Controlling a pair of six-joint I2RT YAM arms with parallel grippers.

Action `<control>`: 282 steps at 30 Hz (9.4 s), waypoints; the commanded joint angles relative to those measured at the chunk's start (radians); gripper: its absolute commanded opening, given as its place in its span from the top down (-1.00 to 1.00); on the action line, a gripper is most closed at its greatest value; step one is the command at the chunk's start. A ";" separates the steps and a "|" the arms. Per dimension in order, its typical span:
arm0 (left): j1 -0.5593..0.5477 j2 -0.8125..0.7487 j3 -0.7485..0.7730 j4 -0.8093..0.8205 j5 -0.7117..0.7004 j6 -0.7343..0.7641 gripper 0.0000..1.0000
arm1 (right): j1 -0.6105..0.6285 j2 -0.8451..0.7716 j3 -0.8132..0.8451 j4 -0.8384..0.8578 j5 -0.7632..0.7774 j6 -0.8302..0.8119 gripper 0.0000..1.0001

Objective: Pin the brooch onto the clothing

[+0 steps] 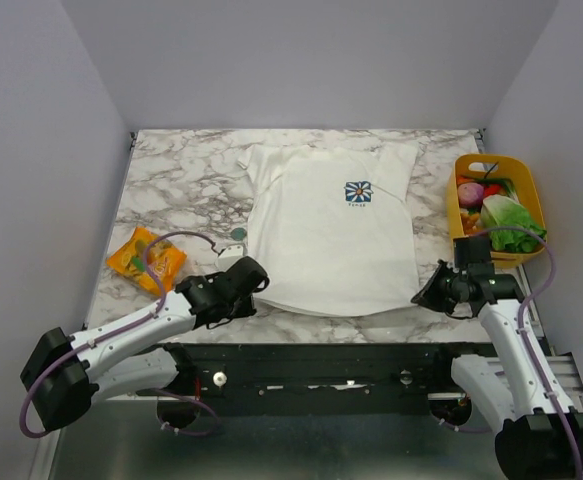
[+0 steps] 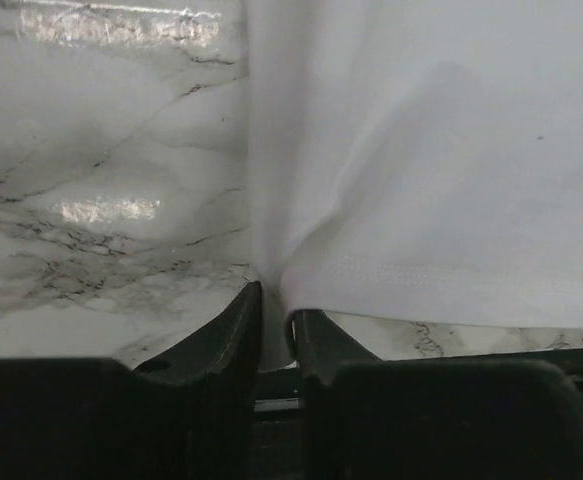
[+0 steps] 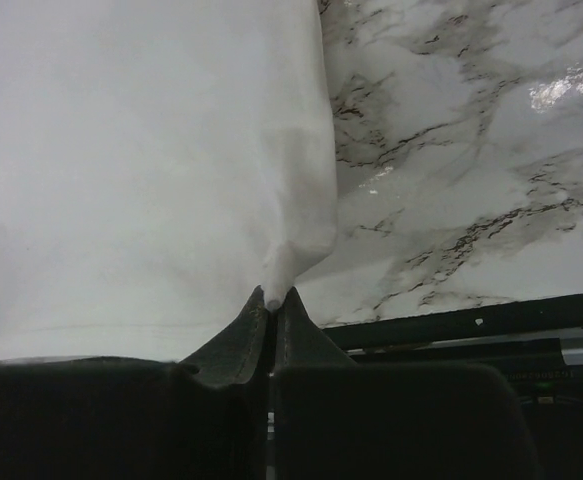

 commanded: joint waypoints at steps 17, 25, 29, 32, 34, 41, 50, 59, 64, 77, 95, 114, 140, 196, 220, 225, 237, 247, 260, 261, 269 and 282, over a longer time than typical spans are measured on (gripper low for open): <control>0.326 0.263 0.303 0.219 -0.030 0.252 -0.96 | 0.011 0.201 0.140 0.362 -0.123 -0.117 -1.00; 0.555 0.588 0.413 0.379 0.011 0.379 -0.68 | 0.067 0.490 0.149 0.525 -0.131 -0.152 -1.00; 0.559 0.791 0.548 0.332 -0.007 0.426 -0.56 | 0.105 0.546 0.172 0.543 -0.117 -0.174 -1.00; 0.559 0.825 0.561 0.367 0.002 0.429 -0.54 | 0.110 0.573 0.172 0.555 -0.128 -0.177 -1.00; 0.559 0.845 0.582 0.355 -0.007 0.429 -0.54 | 0.108 0.593 0.165 0.569 -0.143 -0.176 -1.00; 0.559 0.917 0.616 0.310 0.007 0.458 -0.34 | 0.111 0.670 0.166 0.586 -0.154 -0.191 -1.00; 0.558 0.830 0.479 0.298 0.051 0.432 -0.18 | 0.110 0.716 0.217 0.586 -0.158 -0.211 -1.00; 0.536 0.755 0.372 0.251 -0.010 0.400 -0.17 | 0.111 0.733 0.229 0.583 -0.164 -0.225 -1.00; 0.532 0.722 0.343 0.178 -0.046 0.375 -0.17 | 0.110 0.722 0.220 0.585 -0.168 -0.228 -0.99; 0.539 0.746 0.793 0.163 -0.100 0.502 -0.51 | 0.111 0.658 0.192 0.608 -0.200 -0.258 -1.00; 0.441 1.477 1.749 0.264 -0.108 0.745 -0.26 | 0.111 0.653 0.143 0.618 -0.209 -0.271 -1.00; 0.453 1.667 1.906 0.296 -0.259 0.743 0.01 | 0.111 0.661 0.131 0.626 -0.226 -0.271 -1.00; 0.467 1.480 1.803 0.269 -0.165 0.735 -0.21 | 0.111 0.661 0.122 0.629 -0.204 -0.280 -1.00; 0.484 1.373 1.507 0.328 -0.211 0.702 0.69 | 0.110 0.685 0.099 0.658 -0.229 -0.275 -1.00; 0.762 1.051 0.892 0.583 -0.006 0.379 0.70 | 0.110 0.692 0.092 0.664 -0.247 -0.275 -1.00; 0.818 1.041 0.846 0.625 0.059 0.332 0.64 | 0.110 0.682 0.088 0.664 -0.249 -0.278 -1.00; 0.855 1.029 0.875 0.646 0.186 0.286 -0.79 | 0.110 0.639 0.146 0.640 -0.224 -0.284 -1.00; 0.819 0.922 0.852 0.655 0.220 0.355 -0.74 | 0.110 0.695 0.439 0.631 0.038 -0.242 -1.00; 0.720 1.144 1.188 0.355 0.304 0.551 1.00 | 0.110 0.998 0.784 0.641 0.115 -0.245 -1.00; 0.722 1.193 1.250 0.327 0.304 0.555 1.00 | 0.111 1.017 0.801 0.641 0.110 -0.245 -1.00; 0.765 1.349 1.461 0.194 0.284 0.558 1.00 | 0.111 1.092 0.870 0.628 0.078 -0.241 -1.00; 0.803 1.492 1.691 0.050 0.090 0.613 1.00 | 0.096 1.127 0.951 0.585 0.144 -0.265 -1.00</control>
